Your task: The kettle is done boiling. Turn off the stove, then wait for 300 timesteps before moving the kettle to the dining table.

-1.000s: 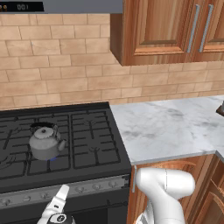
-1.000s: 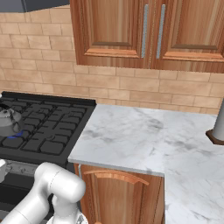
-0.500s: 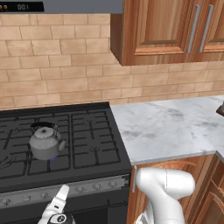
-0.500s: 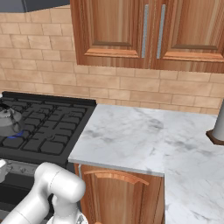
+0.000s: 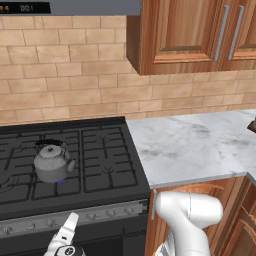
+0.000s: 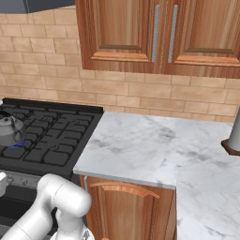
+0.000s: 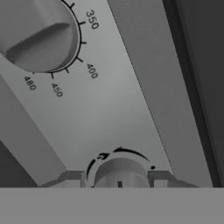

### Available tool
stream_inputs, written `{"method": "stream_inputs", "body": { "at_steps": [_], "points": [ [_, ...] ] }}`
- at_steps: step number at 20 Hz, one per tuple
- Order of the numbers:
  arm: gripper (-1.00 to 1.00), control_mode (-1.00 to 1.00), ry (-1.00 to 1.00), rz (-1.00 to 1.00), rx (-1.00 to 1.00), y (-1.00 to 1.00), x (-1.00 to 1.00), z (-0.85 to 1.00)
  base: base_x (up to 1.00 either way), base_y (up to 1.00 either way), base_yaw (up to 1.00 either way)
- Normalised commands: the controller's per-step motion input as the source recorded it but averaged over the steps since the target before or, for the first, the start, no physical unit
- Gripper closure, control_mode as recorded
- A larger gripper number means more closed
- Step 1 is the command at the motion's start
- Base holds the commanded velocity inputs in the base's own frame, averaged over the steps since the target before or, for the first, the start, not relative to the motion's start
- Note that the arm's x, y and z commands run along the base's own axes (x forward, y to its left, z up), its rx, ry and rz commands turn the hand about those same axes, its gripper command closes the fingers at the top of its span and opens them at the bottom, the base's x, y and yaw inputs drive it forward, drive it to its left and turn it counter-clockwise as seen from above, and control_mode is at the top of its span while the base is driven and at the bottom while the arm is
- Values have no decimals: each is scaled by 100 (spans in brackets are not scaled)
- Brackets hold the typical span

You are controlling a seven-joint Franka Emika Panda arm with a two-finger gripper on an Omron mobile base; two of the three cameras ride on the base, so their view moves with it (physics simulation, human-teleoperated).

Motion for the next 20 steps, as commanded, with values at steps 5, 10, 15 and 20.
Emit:
{"method": "stream_inputs", "body": {
  "at_steps": [5,10,15,20],
  "points": [
    [100,-100,0,0,0,0,0,0,0,0,0],
    [100,-100,-1,0,4,-5,-1,0,0,0,0],
    [100,-100,-2,0,18,-13,-3,-15,0,0,0],
    [100,-100,-6,0,23,-8,-10,-19,0,0,0]
  ]
}}
